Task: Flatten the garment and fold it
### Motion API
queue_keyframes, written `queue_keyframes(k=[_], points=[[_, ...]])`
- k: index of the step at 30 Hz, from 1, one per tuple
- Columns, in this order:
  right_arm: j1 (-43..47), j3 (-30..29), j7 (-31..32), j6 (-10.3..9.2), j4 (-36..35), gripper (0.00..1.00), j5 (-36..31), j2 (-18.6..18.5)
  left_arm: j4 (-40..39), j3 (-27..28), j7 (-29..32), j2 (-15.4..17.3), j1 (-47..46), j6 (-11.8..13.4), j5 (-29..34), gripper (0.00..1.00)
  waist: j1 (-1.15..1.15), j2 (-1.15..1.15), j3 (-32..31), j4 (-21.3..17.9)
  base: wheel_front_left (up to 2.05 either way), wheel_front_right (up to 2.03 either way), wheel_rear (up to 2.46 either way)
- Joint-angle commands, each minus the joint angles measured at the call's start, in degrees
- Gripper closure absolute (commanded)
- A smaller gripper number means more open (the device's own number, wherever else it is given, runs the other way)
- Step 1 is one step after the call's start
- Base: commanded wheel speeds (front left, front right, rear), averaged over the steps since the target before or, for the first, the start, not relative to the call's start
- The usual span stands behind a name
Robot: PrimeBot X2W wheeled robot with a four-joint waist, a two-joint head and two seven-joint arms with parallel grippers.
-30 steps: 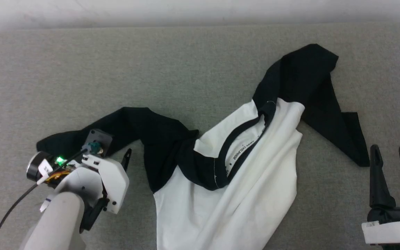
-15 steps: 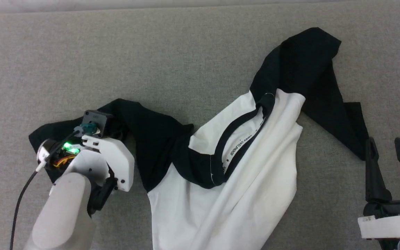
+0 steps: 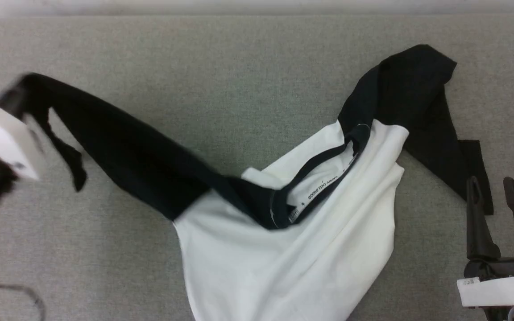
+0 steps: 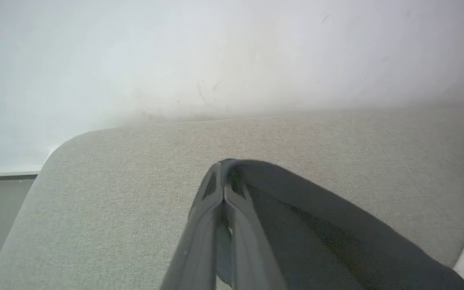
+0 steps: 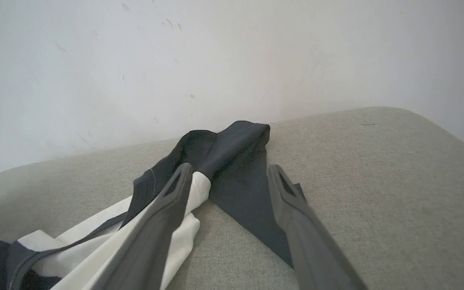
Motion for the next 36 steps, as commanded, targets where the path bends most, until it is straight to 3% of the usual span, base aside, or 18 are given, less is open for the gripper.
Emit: queue_keyframes(k=[1,6,9,12,13,14,19,24,29,36], points=[[-0.79,0.17,-0.4,-0.04,0.1,0.0,0.19,0.11,2.0,1.57,0.94,0.66,-1.85,1.22,-0.99,1.0,0.0,0.0,1.52,-0.47,0.0,0.0,0.0],[-1.92,0.79,-0.24,-0.04,0.03,0.0,-0.35,0.11,12.19,4.36,2.75,5.6,-5.26,4.98,2.68,1.0,0.0,0.0,3.67,-1.73,0.0,0.0,0.0],[-2.55,0.52,0.02,-0.04,-0.29,0.0,-0.84,0.11,17.4,6.31,-1.6,7.86,-6.84,8.83,6.66,1.0,0.0,0.0,5.03,-2.64,0.0,0.0,0.0],[-2.77,0.17,0.32,-0.04,-0.5,0.0,-1.19,0.11,21.55,7.22,-5.62,7.43,-7.86,11.33,7.95,1.0,0.0,0.0,5.93,-3.07,0.0,0.0,0.0],[-2.78,0.13,0.39,-0.04,-0.54,0.0,-1.24,0.11,22.67,7.24,-6.27,6.9,-7.97,11.68,7.84,0.93,0.0,0.0,6.05,-3.1,0.0,0.0,0.0],[-2.75,0.09,0.42,-0.04,-0.55,0.0,-1.26,0.11,23.6,7.34,-7.06,6.31,-8.1,11.95,7.59,0.0,0.0,0.0,6.13,-3.09,0.0,0.0,0.0],[-2.68,0.55,0.79,-0.04,-0.29,0.0,-1.37,0.11,26.88,6.06,-11.13,4.41,-9.06,10.09,6.58,0.0,0.0,0.0,5.52,-2.26,0.0,0.0,0.0],[-2.32,0.82,0.88,-0.04,0.29,0.0,-1.36,0.11,25.06,3.08,-14.84,3.42,-10.27,4.83,5.53,0.0,0.0,0.0,3.21,-0.97,0.0,0.0,0.0],[-1.61,1.44,0.75,-0.04,1.21,0.0,-0.91,0.11,15.74,-1.71,-16.28,0.73,-10.18,-0.12,4.24,0.0,0.0,0.0,0.61,-0.04,0.0,0.0,0.0],[-1.07,1.82,0.36,-0.04,1.53,0.0,-0.23,0.11,-0.64,-13.47,-11.26,-3.36,-5.48,-2.38,5.43,0.0,0.0,0.0,-0.05,-0.56,0.0,0.0,0.0]])
